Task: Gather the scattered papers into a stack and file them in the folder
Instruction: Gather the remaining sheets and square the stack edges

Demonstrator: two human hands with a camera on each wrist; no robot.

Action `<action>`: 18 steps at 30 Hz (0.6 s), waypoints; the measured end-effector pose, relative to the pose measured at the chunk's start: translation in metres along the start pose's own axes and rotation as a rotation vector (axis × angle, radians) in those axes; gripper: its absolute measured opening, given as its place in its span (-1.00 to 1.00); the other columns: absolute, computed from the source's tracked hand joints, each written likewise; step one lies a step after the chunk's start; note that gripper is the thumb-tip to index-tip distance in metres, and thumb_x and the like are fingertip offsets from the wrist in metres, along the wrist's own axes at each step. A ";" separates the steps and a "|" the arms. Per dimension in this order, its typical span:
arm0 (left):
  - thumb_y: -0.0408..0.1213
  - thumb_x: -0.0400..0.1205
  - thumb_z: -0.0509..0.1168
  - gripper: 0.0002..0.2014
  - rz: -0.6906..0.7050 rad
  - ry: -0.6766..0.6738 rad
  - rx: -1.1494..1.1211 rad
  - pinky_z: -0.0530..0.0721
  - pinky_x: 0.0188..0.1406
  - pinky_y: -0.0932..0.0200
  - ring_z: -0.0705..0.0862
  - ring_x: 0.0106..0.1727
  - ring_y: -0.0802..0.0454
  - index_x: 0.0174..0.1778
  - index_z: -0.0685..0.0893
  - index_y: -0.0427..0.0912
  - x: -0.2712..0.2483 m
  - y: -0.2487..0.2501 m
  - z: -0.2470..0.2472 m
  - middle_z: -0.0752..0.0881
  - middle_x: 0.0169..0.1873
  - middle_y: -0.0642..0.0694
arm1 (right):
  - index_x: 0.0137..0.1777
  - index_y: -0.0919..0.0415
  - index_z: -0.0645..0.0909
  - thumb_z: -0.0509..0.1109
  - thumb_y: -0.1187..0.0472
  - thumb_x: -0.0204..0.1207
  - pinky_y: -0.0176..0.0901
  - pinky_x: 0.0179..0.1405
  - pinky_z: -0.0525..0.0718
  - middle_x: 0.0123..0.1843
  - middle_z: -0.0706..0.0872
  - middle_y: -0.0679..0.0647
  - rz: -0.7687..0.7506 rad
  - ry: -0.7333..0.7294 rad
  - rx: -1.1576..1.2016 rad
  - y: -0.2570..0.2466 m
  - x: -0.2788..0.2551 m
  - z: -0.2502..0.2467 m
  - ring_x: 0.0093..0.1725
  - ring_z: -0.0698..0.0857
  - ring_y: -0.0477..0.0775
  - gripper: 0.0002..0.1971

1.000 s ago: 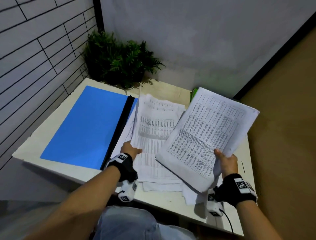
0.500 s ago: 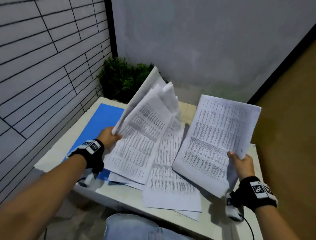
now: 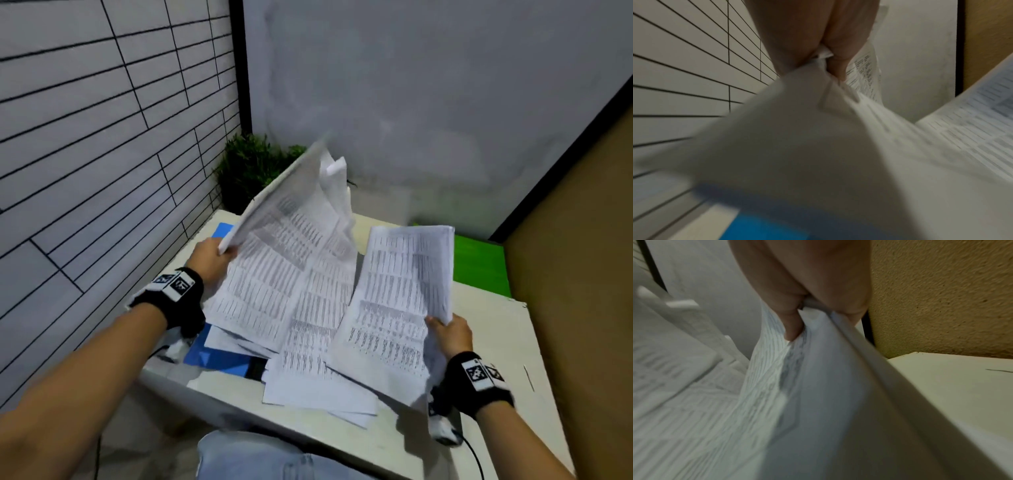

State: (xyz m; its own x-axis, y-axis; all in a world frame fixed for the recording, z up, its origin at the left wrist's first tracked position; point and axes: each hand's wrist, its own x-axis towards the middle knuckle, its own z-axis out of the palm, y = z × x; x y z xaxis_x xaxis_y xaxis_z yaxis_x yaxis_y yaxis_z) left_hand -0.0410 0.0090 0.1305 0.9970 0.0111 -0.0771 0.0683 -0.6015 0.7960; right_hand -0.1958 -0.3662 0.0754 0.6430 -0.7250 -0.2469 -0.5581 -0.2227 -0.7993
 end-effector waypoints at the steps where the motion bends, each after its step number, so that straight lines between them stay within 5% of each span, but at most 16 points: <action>1: -0.23 0.62 0.22 -0.81 0.001 0.020 -0.014 0.28 -0.45 0.14 0.34 -0.45 -0.04 -0.23 0.53 -0.28 0.002 0.000 -0.007 0.43 -0.44 -0.22 | 0.11 0.46 0.59 0.36 0.30 0.51 -0.09 -0.11 0.52 -0.14 0.63 0.28 0.001 -0.001 -0.036 0.001 -0.001 0.002 -0.14 0.61 0.20 -0.75; 5: -0.27 0.60 0.24 -0.86 -0.022 -0.055 -0.110 0.28 -0.51 0.18 0.32 -0.50 0.01 -0.24 0.52 -0.23 0.008 -0.015 -0.017 0.38 -0.52 -0.09 | 0.12 0.49 0.60 0.37 0.30 0.50 -0.09 -0.11 0.48 -0.15 0.62 0.29 0.012 0.018 -0.110 -0.003 -0.009 0.004 -0.14 0.59 0.22 -0.72; 9: -0.28 0.61 0.25 -0.68 -0.074 -0.133 -0.055 0.18 -0.51 0.13 0.26 -0.52 0.02 -0.46 0.37 -0.14 -0.004 -0.043 0.014 0.30 -0.56 -0.05 | 0.10 0.53 0.57 0.35 0.31 0.53 -0.12 -0.17 0.43 -0.15 0.58 0.28 0.002 0.084 -0.043 -0.029 -0.023 0.000 -0.15 0.54 0.17 -0.74; 13: -0.31 0.63 0.22 -0.85 -0.085 -0.225 -0.058 0.26 -0.34 0.13 0.36 -0.37 0.01 -0.26 0.50 -0.24 -0.022 -0.052 0.053 0.35 -0.53 -0.07 | 0.16 0.48 0.55 0.32 0.36 0.55 -0.39 -0.54 0.50 -0.09 0.55 0.23 0.014 0.122 0.063 -0.051 -0.039 0.009 -0.12 0.50 0.11 -0.76; 18: -0.26 0.66 0.18 -0.77 -0.017 -0.208 -0.053 0.17 -0.51 0.12 0.24 -0.52 0.01 -0.29 0.45 -0.30 0.000 -0.037 0.038 0.28 -0.55 -0.07 | 0.19 0.42 0.61 0.35 0.22 0.53 -0.12 -0.14 0.49 0.01 0.72 0.41 0.048 0.090 -0.187 -0.024 -0.035 0.032 -0.05 0.67 0.32 -0.69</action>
State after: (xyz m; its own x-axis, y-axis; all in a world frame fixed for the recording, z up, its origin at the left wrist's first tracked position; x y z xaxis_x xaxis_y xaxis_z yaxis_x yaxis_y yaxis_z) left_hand -0.0450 0.0009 0.0786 0.9669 -0.1475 -0.2081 0.0919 -0.5594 0.8238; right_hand -0.1877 -0.3145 0.0854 0.5681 -0.7914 -0.2258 -0.6804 -0.2974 -0.6697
